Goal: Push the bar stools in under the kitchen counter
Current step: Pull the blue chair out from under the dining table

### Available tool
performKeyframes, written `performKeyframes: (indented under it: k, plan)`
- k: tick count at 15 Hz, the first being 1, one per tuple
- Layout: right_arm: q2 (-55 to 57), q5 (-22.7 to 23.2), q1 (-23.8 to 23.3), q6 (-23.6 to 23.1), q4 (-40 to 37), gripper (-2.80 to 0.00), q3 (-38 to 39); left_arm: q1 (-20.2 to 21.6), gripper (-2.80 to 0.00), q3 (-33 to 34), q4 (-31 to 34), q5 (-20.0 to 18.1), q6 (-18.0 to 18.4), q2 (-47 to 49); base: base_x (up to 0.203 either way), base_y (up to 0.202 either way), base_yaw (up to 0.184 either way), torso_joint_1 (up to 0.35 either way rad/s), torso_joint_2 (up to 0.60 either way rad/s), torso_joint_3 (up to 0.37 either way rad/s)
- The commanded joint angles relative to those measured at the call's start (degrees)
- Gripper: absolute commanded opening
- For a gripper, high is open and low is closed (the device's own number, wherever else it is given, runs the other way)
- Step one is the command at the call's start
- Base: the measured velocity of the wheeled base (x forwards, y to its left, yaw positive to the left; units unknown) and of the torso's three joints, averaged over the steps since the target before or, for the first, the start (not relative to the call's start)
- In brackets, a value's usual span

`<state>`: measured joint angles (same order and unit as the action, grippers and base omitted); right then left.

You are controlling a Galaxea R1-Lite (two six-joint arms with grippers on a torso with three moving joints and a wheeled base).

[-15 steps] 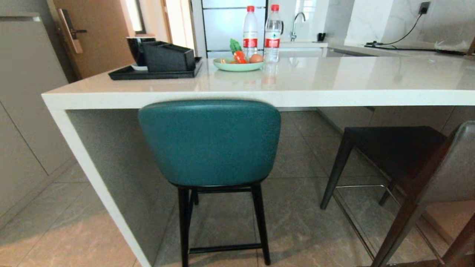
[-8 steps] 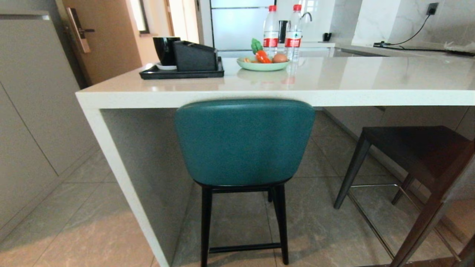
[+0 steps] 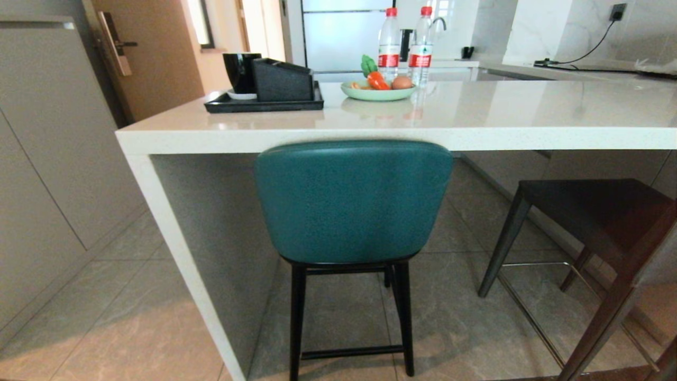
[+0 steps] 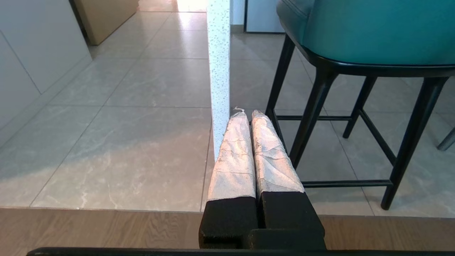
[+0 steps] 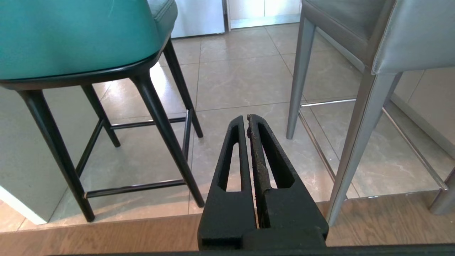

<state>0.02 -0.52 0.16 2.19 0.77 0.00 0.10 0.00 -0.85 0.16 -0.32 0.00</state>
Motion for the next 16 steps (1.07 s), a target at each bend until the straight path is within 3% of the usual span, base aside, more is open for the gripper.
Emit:
performKeyframes:
  k: [1, 16]
  plan:
    - [0.06, 0.0, 0.02, 0.0, 0.02, -2.8, 0.26, -0.01, -2.8, 0.18, -0.03, 0.02, -0.03, 0.09, 0.0, 0.0, 0.0, 0.0, 0.0, 0.0]
    - [0.06, 0.0, 0.02, 0.0, 0.02, -2.8, 0.26, -0.01, -2.8, 0.18, -0.03, 0.02, -0.03, 0.09, 0.0, 0.0, 0.0, 0.0, 0.0, 0.0]
